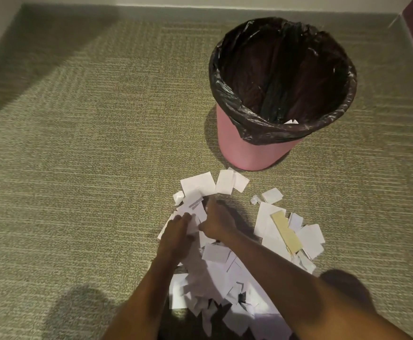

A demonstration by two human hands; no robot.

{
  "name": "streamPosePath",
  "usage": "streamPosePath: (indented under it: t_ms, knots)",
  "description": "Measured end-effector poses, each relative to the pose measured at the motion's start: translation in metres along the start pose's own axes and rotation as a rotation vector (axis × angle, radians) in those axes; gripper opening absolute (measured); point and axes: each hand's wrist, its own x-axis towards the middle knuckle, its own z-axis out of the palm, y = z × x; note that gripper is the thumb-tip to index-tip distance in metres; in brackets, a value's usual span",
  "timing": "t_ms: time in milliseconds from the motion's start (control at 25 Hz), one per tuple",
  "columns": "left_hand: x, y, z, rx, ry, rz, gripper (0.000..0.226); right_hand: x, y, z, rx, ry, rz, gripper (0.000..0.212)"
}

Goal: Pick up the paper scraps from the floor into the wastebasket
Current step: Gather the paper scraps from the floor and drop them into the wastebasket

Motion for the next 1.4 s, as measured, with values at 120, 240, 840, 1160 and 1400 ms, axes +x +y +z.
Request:
streamPosePath:
  t_ms: [120,240,840,1160,1400]
  knots:
    - [0.002,0.004,-0.005,-0.078,0.048,-0.042,0.069,0.001,0.001,0.0,0.011,-0.015,-0.052,0.025]
    - [0.005,0.01,-0.012,-0.013,0.047,-0.06,0.102,0.008,0.004,0.0,-0.007,-0.004,-0.072,0.041]
    - [0.016,0.016,-0.006,-0.147,0.146,-0.087,0.045,0.012,0.013,-0.043,-0.079,-0.109,-0.091,0.04]
    - [0.065,0.041,-0.05,-0.244,0.256,0.067,0.043,0.019,0.012,-0.091,-0.127,-0.174,-0.018,0.02]
    - [0.091,0.086,-0.048,-0.156,0.245,0.084,0.09,0.012,0.023,-0.087,-0.183,-0.267,0.067,0.04]
